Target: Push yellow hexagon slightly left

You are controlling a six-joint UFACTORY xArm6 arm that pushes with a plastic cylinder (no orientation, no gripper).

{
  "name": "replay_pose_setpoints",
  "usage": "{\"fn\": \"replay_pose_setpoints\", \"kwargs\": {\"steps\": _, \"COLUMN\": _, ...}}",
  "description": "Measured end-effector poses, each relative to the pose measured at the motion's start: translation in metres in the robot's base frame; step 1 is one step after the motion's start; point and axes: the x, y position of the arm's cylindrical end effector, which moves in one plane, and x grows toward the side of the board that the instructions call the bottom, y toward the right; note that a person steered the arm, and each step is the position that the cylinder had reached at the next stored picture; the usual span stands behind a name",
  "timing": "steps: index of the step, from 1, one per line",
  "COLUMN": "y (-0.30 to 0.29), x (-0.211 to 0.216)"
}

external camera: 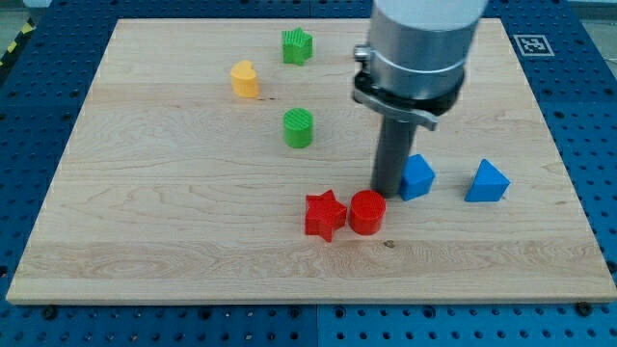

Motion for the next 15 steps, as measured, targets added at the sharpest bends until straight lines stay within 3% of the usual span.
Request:
{"fn": "replay_pose_setpoints", "kwargs": {"steps": 2, "y": 0.032, "x": 0.000}}
{"fn": "replay_pose_setpoints", "kwargs": {"steps": 4, "y": -0.025, "x": -0.013}}
{"fn": "replay_pose_setpoints", "kwargs": {"steps": 7, "y": 0.044, "x": -0.060}}
{"fn": "replay_pose_setpoints", "kwargs": {"steps": 10, "y": 0.050, "x": -0.122}}
{"fn": "replay_pose_setpoints", "kwargs": {"steps": 15, "y": 0.045, "x": -0.114}}
